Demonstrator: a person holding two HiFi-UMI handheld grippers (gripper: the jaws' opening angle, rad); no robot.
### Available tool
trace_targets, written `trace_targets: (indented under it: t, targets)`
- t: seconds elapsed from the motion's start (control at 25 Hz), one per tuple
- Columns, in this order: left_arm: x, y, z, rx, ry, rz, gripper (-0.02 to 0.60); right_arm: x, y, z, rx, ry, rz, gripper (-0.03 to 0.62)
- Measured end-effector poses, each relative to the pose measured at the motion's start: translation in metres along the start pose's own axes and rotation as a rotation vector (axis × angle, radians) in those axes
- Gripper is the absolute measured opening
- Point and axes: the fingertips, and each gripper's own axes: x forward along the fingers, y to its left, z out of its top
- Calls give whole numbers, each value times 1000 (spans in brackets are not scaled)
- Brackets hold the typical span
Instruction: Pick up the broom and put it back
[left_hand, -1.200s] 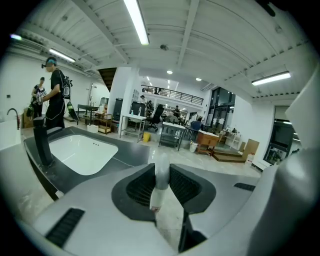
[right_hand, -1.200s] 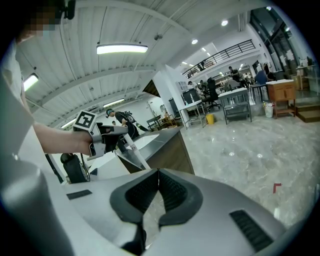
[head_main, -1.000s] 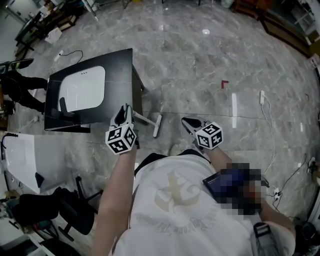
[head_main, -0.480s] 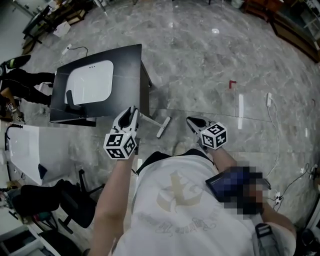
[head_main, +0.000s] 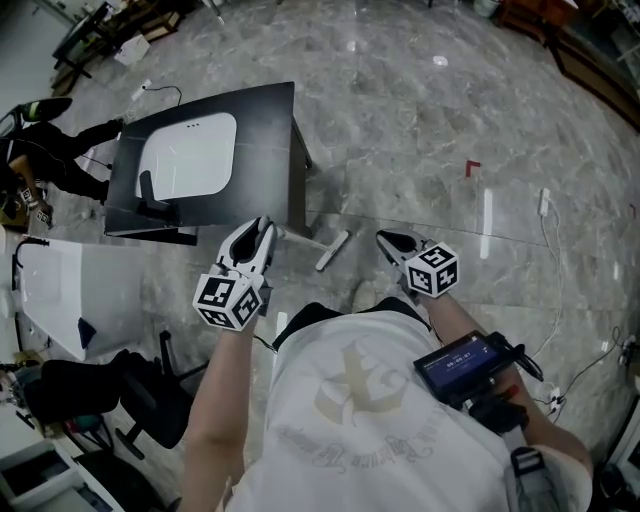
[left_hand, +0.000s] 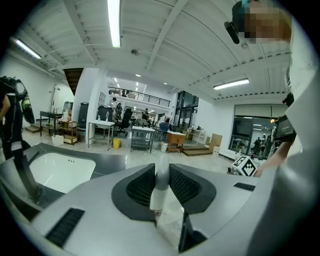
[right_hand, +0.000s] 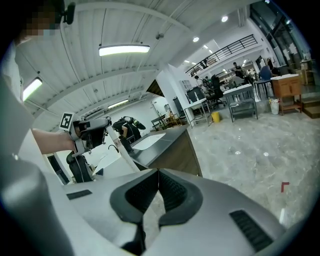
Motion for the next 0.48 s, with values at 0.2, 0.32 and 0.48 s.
trace_targets:
  t: [0.2,0.32,0.48]
  targets:
    - [-20,7,-3,25,-9,-79,94,9,16,10,-36,0,17,18]
    - [-33,13,-4,43,-8,-142,94,16,31,17,-59,-4,23,18]
    - [-50,18,-1,64,-10,-230,94,28,50,24,-75,-10,26,18]
